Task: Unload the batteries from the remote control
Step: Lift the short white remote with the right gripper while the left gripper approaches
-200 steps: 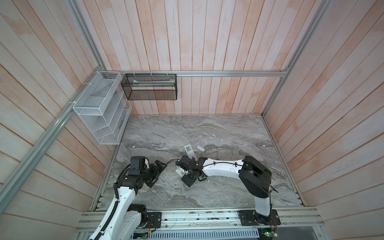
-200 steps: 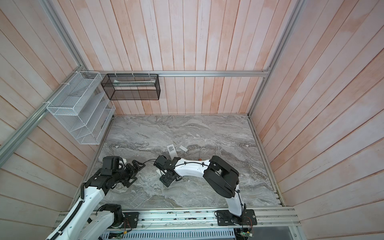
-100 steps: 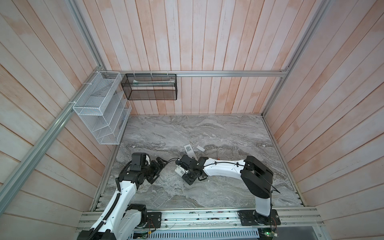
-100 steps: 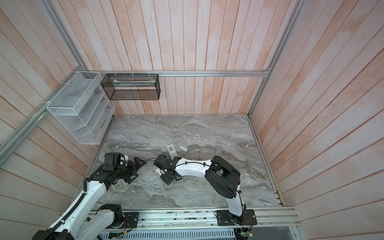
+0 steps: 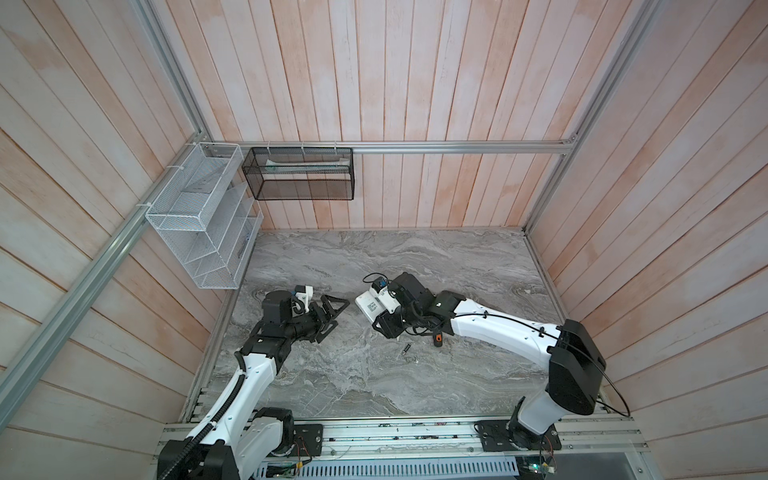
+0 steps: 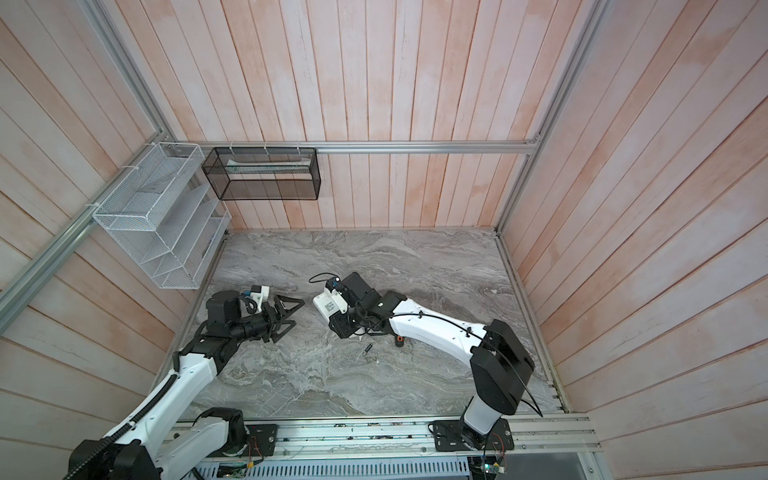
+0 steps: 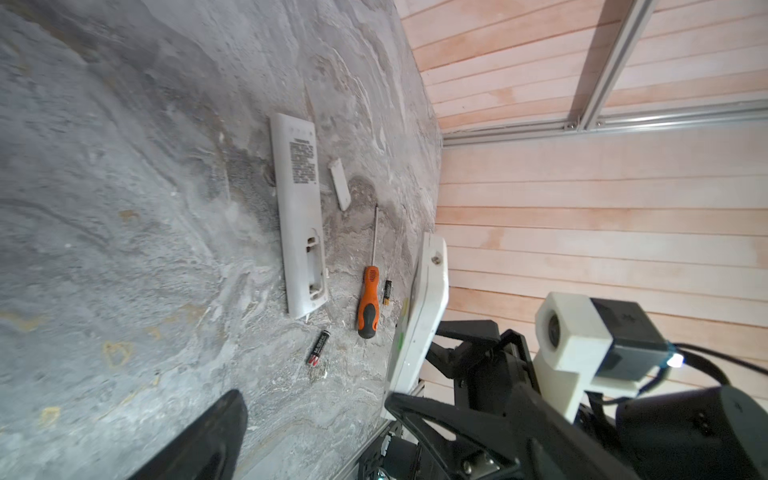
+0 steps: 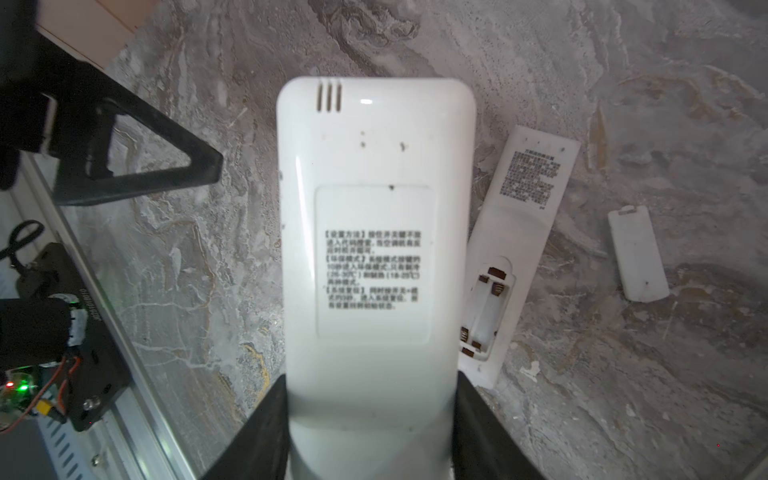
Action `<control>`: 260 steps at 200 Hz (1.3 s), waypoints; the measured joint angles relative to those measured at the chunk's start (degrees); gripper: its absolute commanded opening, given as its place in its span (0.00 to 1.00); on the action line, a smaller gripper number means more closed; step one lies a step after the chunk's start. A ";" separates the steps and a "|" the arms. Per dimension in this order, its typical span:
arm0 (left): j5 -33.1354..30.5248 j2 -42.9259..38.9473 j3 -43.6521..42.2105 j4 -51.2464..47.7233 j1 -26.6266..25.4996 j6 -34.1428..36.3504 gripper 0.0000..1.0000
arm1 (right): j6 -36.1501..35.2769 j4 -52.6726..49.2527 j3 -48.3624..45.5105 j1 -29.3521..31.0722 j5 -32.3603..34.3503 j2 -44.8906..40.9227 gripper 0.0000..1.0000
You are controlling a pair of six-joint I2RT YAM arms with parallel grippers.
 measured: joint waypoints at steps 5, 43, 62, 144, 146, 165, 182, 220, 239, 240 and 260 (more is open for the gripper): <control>0.28 0.57 0.02 0.79 -0.85 -0.20 1.00 | 0.11 0.13 -0.33 -0.24 -0.68 -0.55 0.45; 0.90 5.73 1.20 5.53 -7.67 -1.44 1.00 | 0.50 0.33 -0.57 -0.26 -5.09 -2.25 0.44; 0.44 8.13 2.62 7.02 -9.60 -1.84 1.00 | 0.52 0.28 -0.57 -0.26 -6.21 -2.34 0.44; -1.99 12.96 7.54 8.33 -12.96 -1.36 0.42 | 0.44 -1.22 -0.57 -0.26 -6.34 -2.36 0.44; -1.97 12.96 7.56 8.33 -12.94 -1.27 0.42 | 0.42 -1.31 -0.57 -0.26 -6.27 -2.36 0.44; -2.47 12.96 7.67 8.07 -12.94 -1.09 0.38 | 0.26 -2.10 -0.55 -0.28 -5.62 -2.34 0.44; -3.02 12.94 7.67 7.63 -12.94 -1.05 0.28 | 0.00 -2.67 -0.52 -0.28 -5.11 -2.25 0.44; -3.80 13.05 7.65 7.08 -12.90 0.15 0.00 | -0.17 -3.76 0.61 -0.39 -4.98 -1.42 0.47; -3.93 13.42 7.65 7.17 -12.90 0.17 0.00 | -0.24 -4.35 1.11 -0.61 -5.05 -0.90 0.56; -3.93 13.46 7.65 7.19 -12.90 0.17 0.00 | -0.24 -4.39 1.16 -0.63 -5.09 -0.85 0.56; -4.26 14.29 7.78 7.26 -12.94 0.04 0.00 | -0.74 -4.66 1.22 -1.33 -5.40 -0.46 0.68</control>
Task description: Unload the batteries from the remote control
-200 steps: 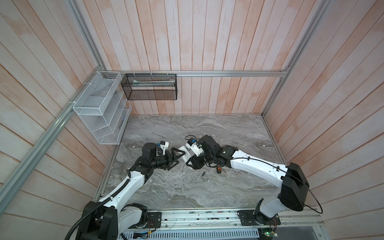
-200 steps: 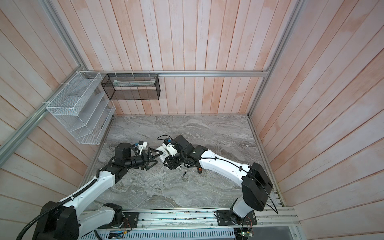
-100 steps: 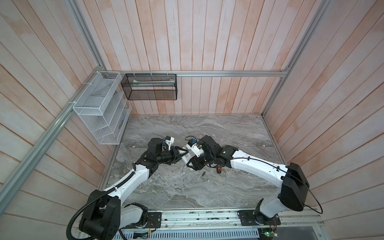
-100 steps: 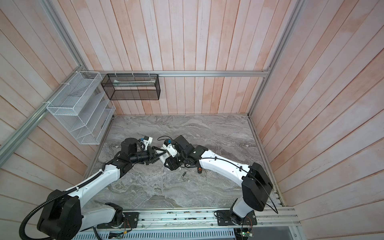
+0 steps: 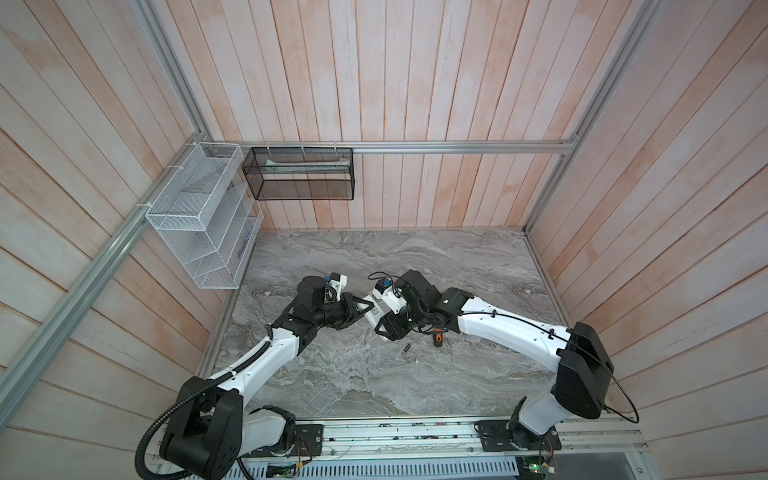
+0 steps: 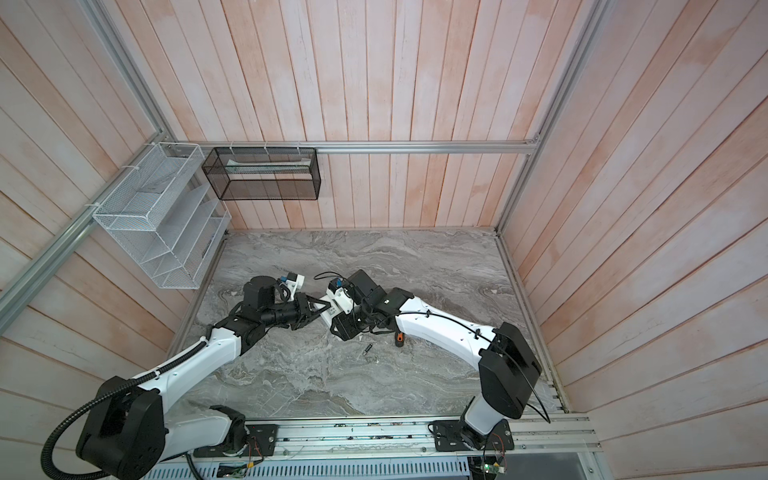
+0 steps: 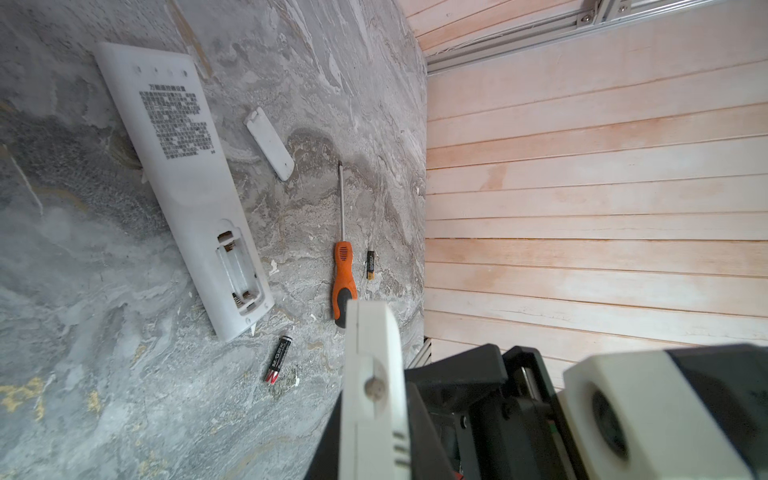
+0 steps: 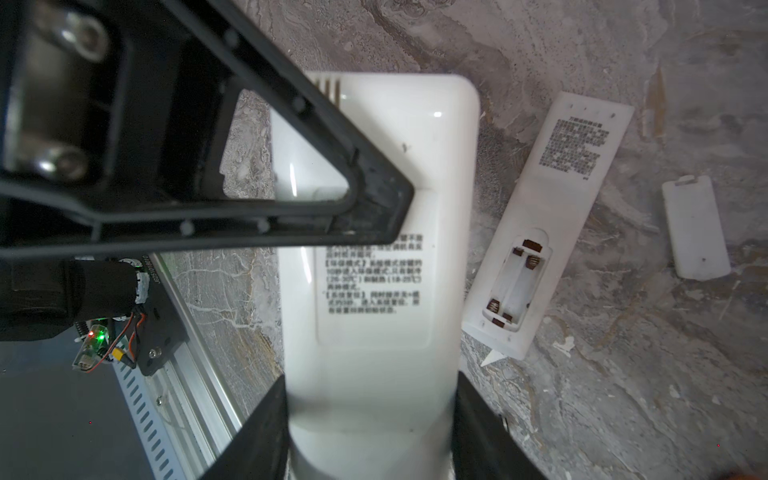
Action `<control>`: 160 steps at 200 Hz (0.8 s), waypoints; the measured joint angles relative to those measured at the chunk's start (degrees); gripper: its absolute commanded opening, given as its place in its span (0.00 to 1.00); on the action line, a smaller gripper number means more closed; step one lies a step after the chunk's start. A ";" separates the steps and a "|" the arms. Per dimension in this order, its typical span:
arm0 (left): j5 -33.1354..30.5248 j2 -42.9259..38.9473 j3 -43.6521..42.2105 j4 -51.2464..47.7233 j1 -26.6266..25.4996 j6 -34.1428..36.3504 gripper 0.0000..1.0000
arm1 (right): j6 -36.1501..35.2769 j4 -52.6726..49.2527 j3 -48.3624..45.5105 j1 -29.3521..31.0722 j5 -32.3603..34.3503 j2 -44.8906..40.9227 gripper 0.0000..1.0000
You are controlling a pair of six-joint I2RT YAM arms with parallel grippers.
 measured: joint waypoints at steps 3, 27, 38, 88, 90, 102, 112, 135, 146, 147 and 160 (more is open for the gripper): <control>-0.07 0.15 0.02 0.02 0.00 -0.02 0.00 | 0.24 -0.09 0.00 -0.20 -0.04 0.00 0.70; -0.96 1.11 0.17 -0.42 0.00 -0.33 0.00 | 1.01 0.61 -0.68 -3.41 -1.57 -0.98 0.84; -1.73 1.31 0.20 -0.48 0.00 -0.44 0.01 | 2.49 2.14 -2.60 -6.08 -2.95 -2.86 0.85; -7.04 1.31 0.20 0.81 0.00 -4.02 0.01 | 21.68 17.92 -19.67 -24.44 -16.59 -15.26 0.85; -7.37 1.31 0.20 0.96 0.00 -4.24 0.01 | 22.58 18.38 -20.11 -24.92 -17.27 -15.26 0.85; -9.33 1.29 0.20 1.92 0.00 -5.60 0.01 | 26.45 20.48 -21.33 -26.27 -20.63 -14.43 0.85; -11.32 1.18 0.17 3.17 0.00 -6.95 0.01 | 29.29 21.86 -21.35 -26.36 -23.61 -13.09 0.84; -16.11 -0.59 -1.29 7.63 0.00 -10.01 0.01 | 34.51 24.59 -20.52 -25.73 -29.55 -10.08 0.82; -18.12 -1.68 -2.43 9.79 0.00 -11.41 0.01 | 36.26 25.11 -19.71 -25.18 -31.30 -8.96 0.81; -18.38 -1.84 -2.58 10.03 0.00 -11.56 0.01 | 36.52 25.16 -19.61 -25.07 -31.47 -8.81 0.81; -20.15 -2.67 -3.82 12.41 0.00 -13.03 0.01 | 38.07 25.24 -17.99 -24.00 -33.00 -7.61 0.78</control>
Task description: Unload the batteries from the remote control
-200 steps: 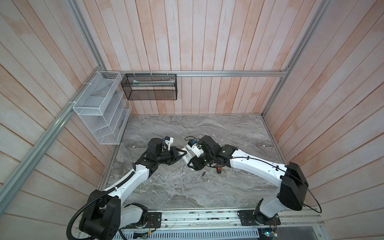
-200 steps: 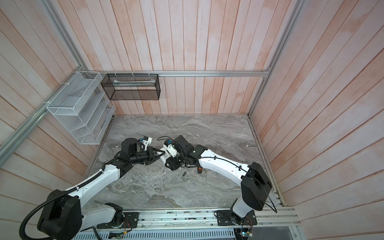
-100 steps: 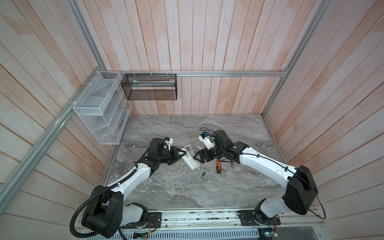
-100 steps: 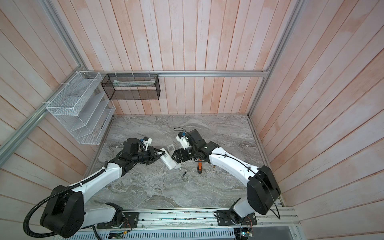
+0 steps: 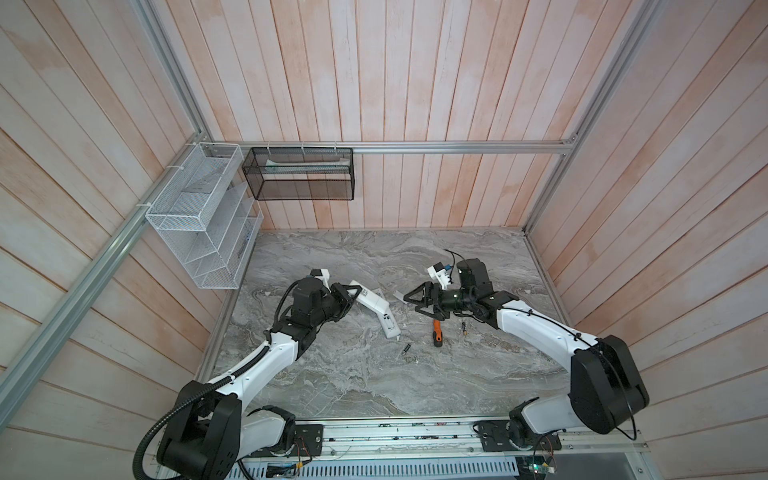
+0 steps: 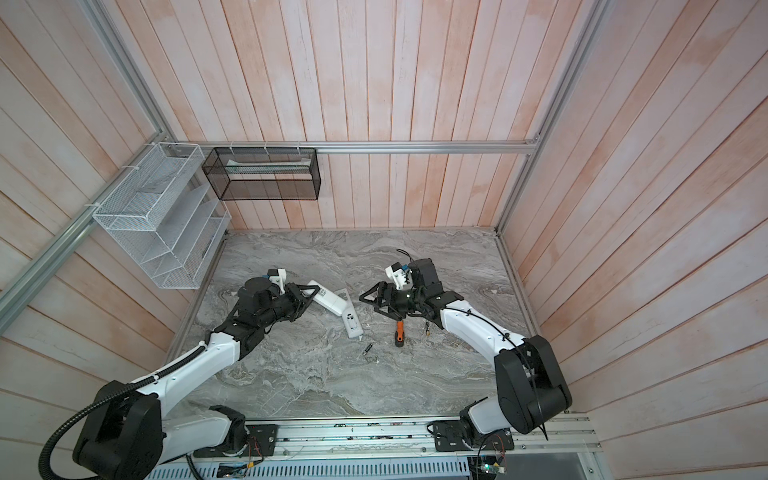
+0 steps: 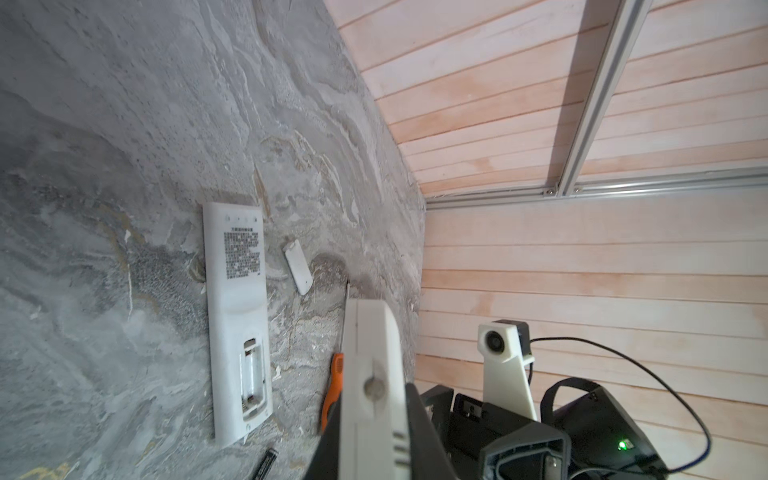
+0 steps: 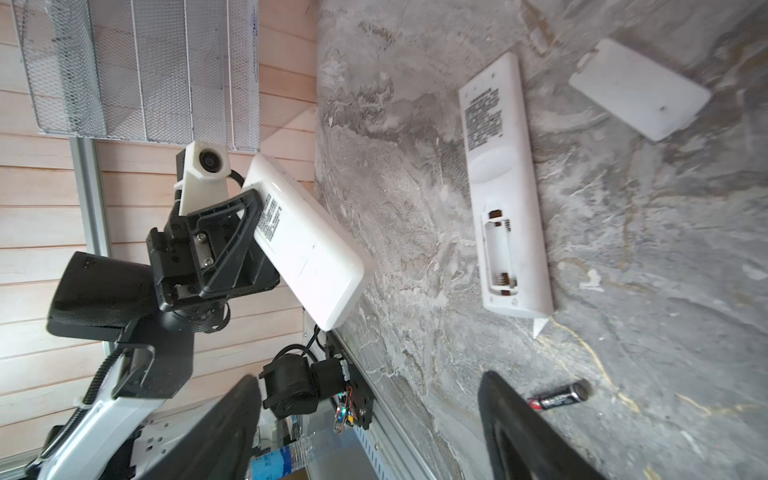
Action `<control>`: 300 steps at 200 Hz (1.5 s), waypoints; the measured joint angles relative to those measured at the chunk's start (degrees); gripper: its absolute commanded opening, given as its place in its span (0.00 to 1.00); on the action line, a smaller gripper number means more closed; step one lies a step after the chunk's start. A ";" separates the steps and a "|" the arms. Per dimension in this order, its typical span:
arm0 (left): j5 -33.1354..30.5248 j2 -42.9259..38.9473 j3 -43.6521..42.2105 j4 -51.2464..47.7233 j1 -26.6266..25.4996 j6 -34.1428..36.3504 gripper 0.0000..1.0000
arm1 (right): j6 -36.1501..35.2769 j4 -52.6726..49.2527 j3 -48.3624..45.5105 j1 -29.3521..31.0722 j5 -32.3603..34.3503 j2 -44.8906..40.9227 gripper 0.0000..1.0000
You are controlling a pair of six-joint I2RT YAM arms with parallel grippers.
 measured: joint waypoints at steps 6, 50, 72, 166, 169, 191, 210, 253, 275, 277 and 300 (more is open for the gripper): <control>-0.90 -0.31 -0.63 1.14 0.00 -0.61 0.01 | 0.48 -0.07 0.94 0.63 -0.68 0.55 0.77; -2.99 -2.03 -2.67 4.39 0.00 -2.32 0.01 | 0.63 -0.52 6.62 5.64 -3.02 4.90 0.71; -2.97 -3.30 -3.30 5.60 0.00 -2.43 0.01 | 0.68 -1.03 7.69 6.99 -3.50 6.58 0.68; -2.75 -5.16 -5.07 7.82 0.00 -2.99 0.01 | 1.81 -1.16 11.41 8.61 -3.85 10.51 0.62; -2.75 -5.16 -5.11 7.87 0.00 -3.02 0.01 | 1.81 -1.09 11.45 8.63 -3.85 10.60 0.62; -2.73 -5.16 -5.18 8.15 -0.11 -3.13 0.01 | 2.05 -0.81 11.47 8.79 -3.87 11.13 0.63; -2.51 -5.16 -5.20 8.33 -0.31 -3.39 0.01 | 2.23 -0.44 11.50 8.85 -3.85 11.54 0.65; -2.51 -5.16 -5.99 9.18 -0.87 -3.85 0.01 | 2.69 0.59 11.52 8.83 -3.85 11.61 0.66; -2.54 -5.16 -6.47 9.49 -1.03 -3.93 0.01 | 3.26 1.36 11.52 8.76 -3.85 11.87 0.63; -2.54 -5.16 -6.51 9.53 -1.03 -3.98 0.01 | 3.26 1.46 11.52 8.76 -3.82 11.91 0.62; -2.51 -5.16 -6.71 9.68 -1.09 -4.31 0.01 | 3.87 1.73 11.69 8.72 -3.80 12.76 0.58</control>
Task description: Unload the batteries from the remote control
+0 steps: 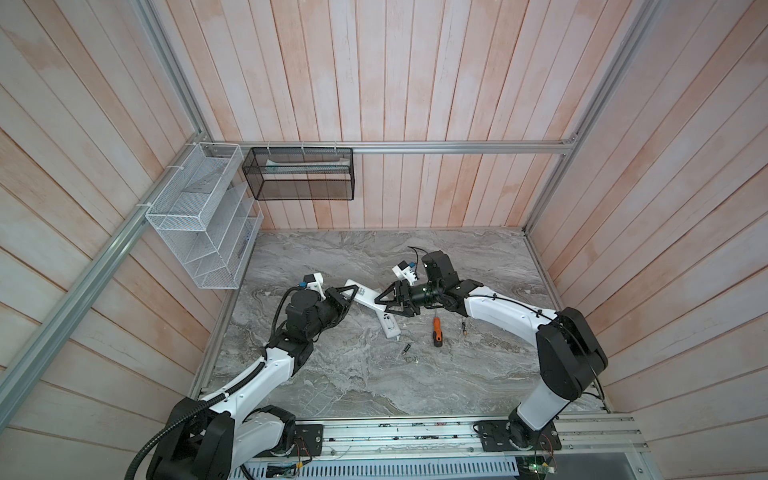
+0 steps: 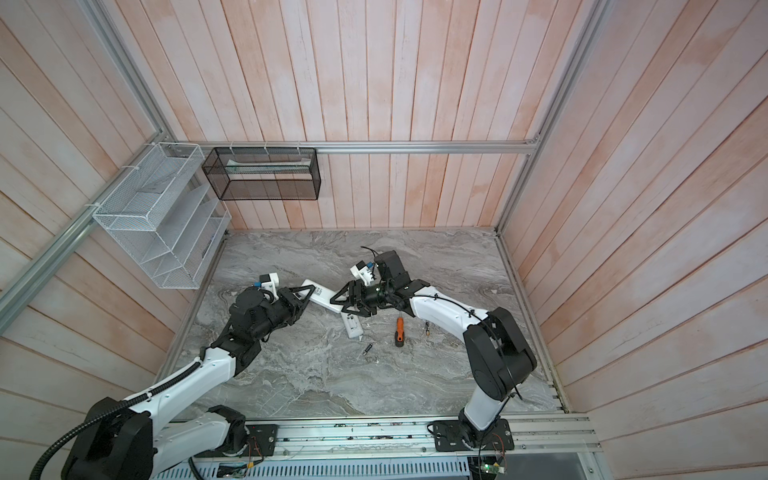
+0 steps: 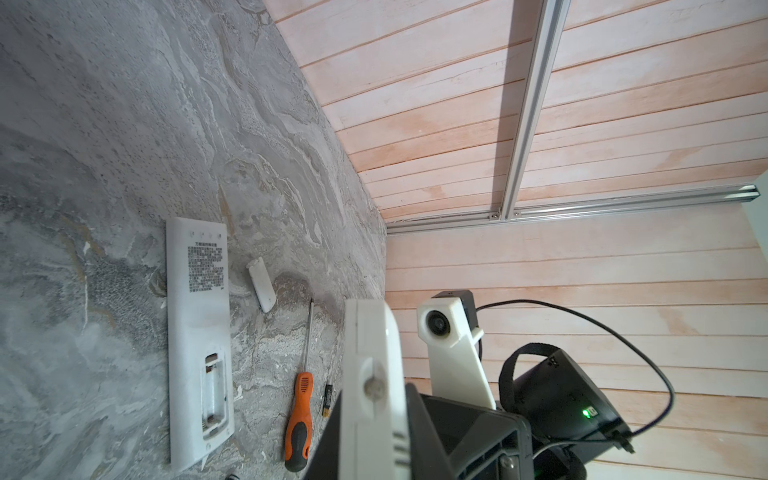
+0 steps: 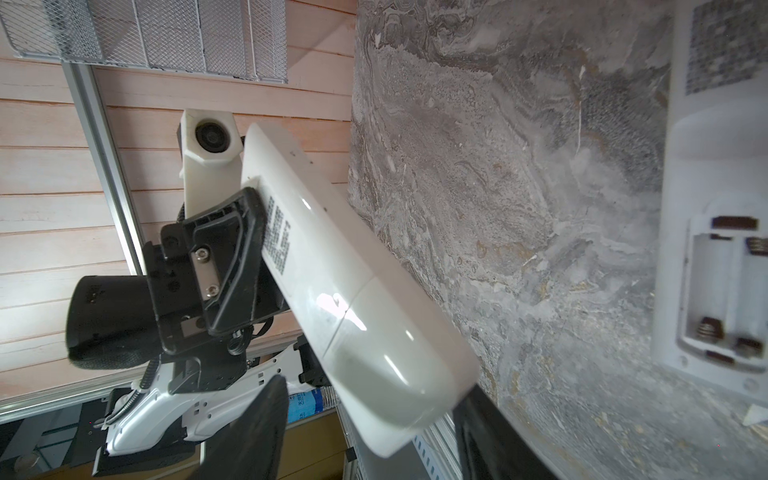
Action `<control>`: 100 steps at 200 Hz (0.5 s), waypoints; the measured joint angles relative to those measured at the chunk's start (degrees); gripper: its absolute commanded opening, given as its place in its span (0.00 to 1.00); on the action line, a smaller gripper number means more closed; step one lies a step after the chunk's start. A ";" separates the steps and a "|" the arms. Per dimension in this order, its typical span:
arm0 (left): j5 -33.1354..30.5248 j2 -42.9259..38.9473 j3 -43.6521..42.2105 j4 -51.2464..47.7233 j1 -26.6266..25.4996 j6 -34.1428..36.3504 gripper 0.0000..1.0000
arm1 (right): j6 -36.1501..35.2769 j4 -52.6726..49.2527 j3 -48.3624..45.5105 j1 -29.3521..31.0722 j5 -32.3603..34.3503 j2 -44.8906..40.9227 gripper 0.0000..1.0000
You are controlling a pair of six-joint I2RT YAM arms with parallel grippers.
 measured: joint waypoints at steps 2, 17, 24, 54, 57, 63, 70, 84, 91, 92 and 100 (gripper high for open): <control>0.00 0.00 0.00 0.02 -0.02 0.00 0.01 | 0.09 0.02 0.00 0.00 0.00 0.07 0.58; 0.00 0.00 0.00 0.17 -0.04 -0.02 0.01 | 0.46 0.31 0.07 0.00 0.00 0.42 0.55; 0.00 0.00 0.00 0.24 -0.04 -0.04 0.01 | 0.70 0.37 0.07 0.00 0.00 0.48 0.54; 0.02 0.00 0.00 0.28 -0.04 -0.17 0.01 | 1.33 1.01 0.07 0.00 0.02 0.48 0.53; 0.02 0.00 0.00 0.31 -0.04 -0.17 0.01 | 1.36 1.09 0.07 0.00 0.02 0.48 0.53; 0.02 0.00 0.00 0.33 -0.04 -0.20 0.01 | 1.40 1.27 0.07 0.00 0.04 0.48 0.53; 0.09 0.00 0.00 0.39 -0.04 -0.20 0.01 | 1.55 1.36 0.07 0.00 0.11 0.48 0.55; 0.20 0.00 0.00 0.66 -0.04 -0.22 0.01 | 1.79 1.44 0.07 0.00 0.39 0.48 0.57; 0.22 0.00 0.00 0.83 -0.04 -0.26 0.01 | 1.90 1.44 0.07 0.00 0.48 0.48 0.59; 0.22 0.00 0.00 0.85 -0.04 -0.26 0.01 | 1.92 1.46 0.07 -0.02 0.48 0.48 0.59; 0.26 0.00 0.00 1.09 -0.04 -0.42 0.00 | 1.95 1.44 0.07 -0.04 0.66 0.48 0.59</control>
